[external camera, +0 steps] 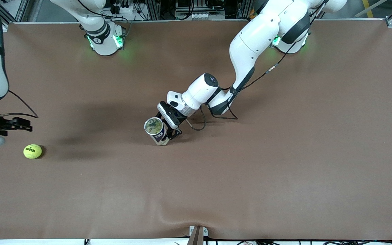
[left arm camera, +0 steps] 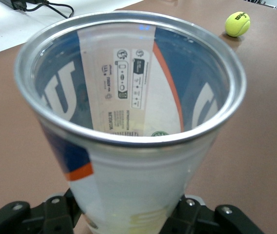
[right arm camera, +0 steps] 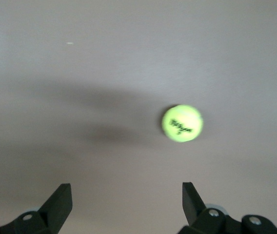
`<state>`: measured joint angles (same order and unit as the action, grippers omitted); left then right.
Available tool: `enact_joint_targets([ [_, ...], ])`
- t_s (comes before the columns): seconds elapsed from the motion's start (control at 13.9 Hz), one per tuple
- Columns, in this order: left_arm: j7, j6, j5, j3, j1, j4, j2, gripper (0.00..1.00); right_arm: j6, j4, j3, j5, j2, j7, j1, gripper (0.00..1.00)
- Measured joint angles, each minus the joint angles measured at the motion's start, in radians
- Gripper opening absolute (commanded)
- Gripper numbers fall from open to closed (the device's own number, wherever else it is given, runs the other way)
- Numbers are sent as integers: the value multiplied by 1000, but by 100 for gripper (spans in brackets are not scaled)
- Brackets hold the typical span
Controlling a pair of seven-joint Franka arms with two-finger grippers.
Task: Insert tennis ball vertically with right arm
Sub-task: 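Move the right gripper to the Wilson 3 ball and grasp it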
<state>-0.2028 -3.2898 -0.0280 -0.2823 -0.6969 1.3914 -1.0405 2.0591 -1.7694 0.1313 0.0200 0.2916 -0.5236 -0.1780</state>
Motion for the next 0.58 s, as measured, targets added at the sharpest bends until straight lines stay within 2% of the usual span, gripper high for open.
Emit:
enact_joint_targets([
  [0.36, 0, 0, 0, 0, 0, 0, 0, 70, 310, -148, 13, 0, 66, -67, -40, 100],
  [0.58, 0, 0, 0, 0, 0, 0, 0, 71, 452, -183, 14, 0, 127, -93, -65, 100],
])
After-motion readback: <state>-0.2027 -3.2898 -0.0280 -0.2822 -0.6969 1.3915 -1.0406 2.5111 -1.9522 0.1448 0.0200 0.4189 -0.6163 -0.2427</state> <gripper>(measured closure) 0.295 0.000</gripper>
